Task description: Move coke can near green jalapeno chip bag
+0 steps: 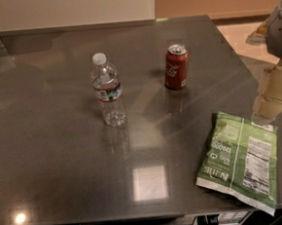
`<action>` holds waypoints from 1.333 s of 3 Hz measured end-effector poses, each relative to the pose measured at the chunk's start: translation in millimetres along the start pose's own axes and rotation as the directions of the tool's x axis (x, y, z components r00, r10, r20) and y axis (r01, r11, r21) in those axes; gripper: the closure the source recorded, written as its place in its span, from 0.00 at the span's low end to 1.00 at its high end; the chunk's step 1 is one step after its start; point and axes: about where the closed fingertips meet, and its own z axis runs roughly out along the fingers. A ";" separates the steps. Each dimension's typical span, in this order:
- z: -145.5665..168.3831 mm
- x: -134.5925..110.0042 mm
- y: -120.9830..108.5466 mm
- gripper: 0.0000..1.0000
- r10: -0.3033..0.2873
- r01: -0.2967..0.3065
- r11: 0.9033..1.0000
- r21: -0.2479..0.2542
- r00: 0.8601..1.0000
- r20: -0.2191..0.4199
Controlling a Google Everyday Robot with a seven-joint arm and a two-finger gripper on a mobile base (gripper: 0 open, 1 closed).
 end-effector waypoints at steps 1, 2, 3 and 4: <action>-0.7 -0.7 -0.9 0.00 0.001 -0.001 1.000 0.006 1.000 0.001; 6.5 -7.9 -24.3 0.00 0.044 -0.044 0.999 0.027 0.999 0.033; 19.9 -21.2 -62.4 0.00 0.090 -0.095 0.994 0.050 0.992 0.085; 32.6 -33.5 -99.4 0.00 0.121 -0.132 0.988 0.076 0.983 0.137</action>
Offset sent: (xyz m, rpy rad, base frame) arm 0.0644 0.0017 -0.0012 0.0926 -0.0470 -0.0979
